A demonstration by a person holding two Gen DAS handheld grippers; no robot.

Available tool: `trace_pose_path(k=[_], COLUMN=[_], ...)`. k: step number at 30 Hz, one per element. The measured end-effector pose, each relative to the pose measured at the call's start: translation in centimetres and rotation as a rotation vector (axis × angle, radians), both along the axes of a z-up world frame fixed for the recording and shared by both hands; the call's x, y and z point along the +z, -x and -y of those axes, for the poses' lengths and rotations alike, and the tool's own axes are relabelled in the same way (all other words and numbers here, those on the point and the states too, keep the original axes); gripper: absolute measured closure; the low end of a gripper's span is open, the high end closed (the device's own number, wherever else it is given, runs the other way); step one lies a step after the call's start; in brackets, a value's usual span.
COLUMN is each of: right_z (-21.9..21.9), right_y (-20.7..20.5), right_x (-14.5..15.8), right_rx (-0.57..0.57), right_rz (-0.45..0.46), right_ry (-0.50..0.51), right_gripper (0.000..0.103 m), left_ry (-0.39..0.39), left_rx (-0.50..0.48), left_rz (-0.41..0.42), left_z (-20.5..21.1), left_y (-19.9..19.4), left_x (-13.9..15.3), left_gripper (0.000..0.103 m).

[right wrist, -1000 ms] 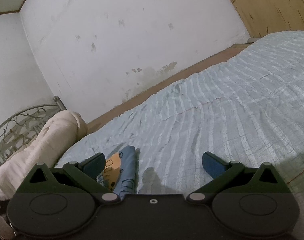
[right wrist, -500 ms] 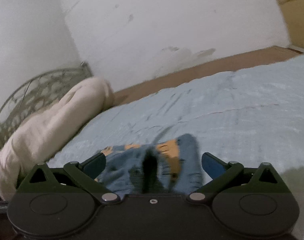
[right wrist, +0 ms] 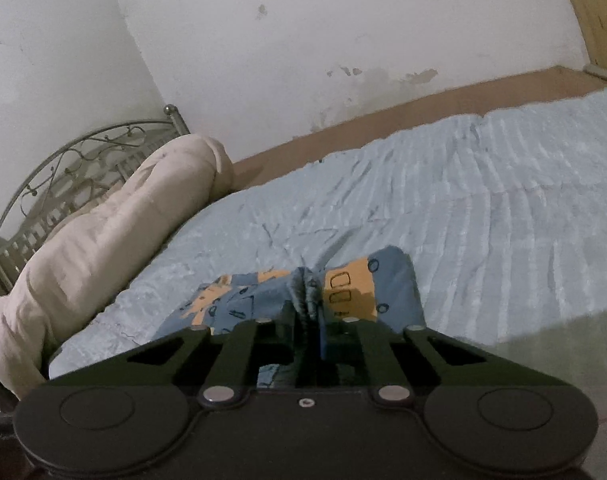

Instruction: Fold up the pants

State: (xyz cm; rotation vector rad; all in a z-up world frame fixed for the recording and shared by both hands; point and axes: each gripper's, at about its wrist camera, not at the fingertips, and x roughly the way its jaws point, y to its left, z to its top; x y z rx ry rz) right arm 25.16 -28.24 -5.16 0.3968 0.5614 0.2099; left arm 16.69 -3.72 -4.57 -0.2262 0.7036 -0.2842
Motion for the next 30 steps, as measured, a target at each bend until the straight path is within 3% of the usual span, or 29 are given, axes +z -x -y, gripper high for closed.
trace_pose_path(k=[2,9,14,18,19,21,22,23,27,30], right_z=[-0.1,1.4,1.8,2.0,2.0,1.8,1.6,1.4,-0.1,-2.2], right_y=[0.2,0.1,-0.7,-0.6,-0.5,-0.2,0.1,0.5,1.8,2.5], right_x=[0.9,3.6,1.2,-0.1,-0.1,0.0,0.2,0.5,1.2,0.7], right_rx=[0.002,-0.033,-0.073,-0.096,-0.1,-0.11,-0.127,-0.143,-0.179,-0.154], right_rz=[0.018,0.033,-0.065,-0.084,-0.078,-0.073,-0.07,-0.059,0.003,0.032], right_ry=[0.023,0.056,0.1,0.101,0.106,0.136,0.17,0.205,0.283,0.373], right_gripper=[0.094,0.094,0.092,0.085,0.083,0.07,0.059,0.05,0.015,0.009], left_ry=[-0.005,-0.057,-0.053,-0.042,-0.033,-0.015,-0.012,-0.009,-0.048,-0.131], left_rx=[-0.03,-0.101,-0.112,-0.131,-0.127,-0.096,-0.072,-0.046,0.025,0.051], left_rz=[0.017,0.005,-0.011,-0.021,-0.022,-0.022,-0.017,-0.001,0.014,-0.066], left_z=[0.6,2.4,2.2,1.6,1.3,0.6,0.4,0.2,0.7,1.6], left_y=[0.3,0.6,0.7,1.1,1.2,1.1,1.0,0.9,-0.9,-3.0], left_x=[0.4,0.4,0.1,0.1,0.2,0.7,1.0,1.3,2.1,0.7], left_gripper=[0.096,0.099,0.099,0.097,0.092,0.068,0.044,0.032,0.027,0.027])
